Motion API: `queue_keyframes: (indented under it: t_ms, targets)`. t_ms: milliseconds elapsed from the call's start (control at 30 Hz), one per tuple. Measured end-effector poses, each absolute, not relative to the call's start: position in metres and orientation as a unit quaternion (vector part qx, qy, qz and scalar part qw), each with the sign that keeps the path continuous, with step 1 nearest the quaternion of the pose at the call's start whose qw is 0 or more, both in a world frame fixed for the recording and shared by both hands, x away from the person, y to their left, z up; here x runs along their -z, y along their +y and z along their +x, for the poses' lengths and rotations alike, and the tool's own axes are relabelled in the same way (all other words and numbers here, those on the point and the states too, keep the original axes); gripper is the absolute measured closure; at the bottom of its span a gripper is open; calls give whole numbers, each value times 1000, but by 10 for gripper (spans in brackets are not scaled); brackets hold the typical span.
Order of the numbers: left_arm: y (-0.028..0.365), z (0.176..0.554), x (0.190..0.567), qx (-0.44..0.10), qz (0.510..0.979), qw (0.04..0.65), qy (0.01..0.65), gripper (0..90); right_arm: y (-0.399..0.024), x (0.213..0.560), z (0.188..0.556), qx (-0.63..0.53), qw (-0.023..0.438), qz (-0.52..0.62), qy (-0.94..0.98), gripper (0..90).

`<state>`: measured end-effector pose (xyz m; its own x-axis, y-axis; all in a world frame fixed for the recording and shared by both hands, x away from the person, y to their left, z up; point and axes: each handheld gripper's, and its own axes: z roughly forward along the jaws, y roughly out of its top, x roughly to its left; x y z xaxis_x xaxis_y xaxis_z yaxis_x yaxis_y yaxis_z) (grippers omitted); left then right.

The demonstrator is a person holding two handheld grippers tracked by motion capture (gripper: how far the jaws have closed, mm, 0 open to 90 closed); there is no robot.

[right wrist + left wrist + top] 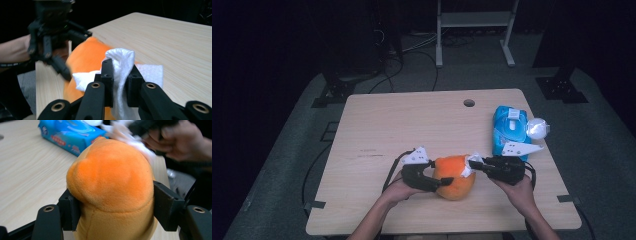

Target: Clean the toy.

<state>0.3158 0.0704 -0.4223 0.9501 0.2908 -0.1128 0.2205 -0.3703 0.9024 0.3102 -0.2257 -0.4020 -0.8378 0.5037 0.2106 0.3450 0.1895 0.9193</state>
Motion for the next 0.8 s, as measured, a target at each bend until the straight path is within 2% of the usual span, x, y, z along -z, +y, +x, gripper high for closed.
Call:
queue_keyframes:
  t_ms: [100,200,333,367,500,633,800]
  targets:
    - [62,305,419,-56,840,526,122,313,-231,403,313,-580,59,284,761,790]
    - [63,305,421,-47,839,530,109,274,-234,405,314,-580,46,287,761,790]
    - [66,314,425,-32,833,534,144,169,-235,405,314,-574,40,285,767,791]
    - [65,314,426,-30,831,536,145,168,-234,404,313,-573,40,283,768,792]
    - [58,310,426,-42,828,538,154,261,-224,397,306,-574,44,264,774,794]
    - [54,308,428,-38,823,542,164,280,-205,390,297,-575,45,231,784,793]
    - [51,302,429,-46,831,538,138,301,-196,386,292,-561,57,211,798,793]
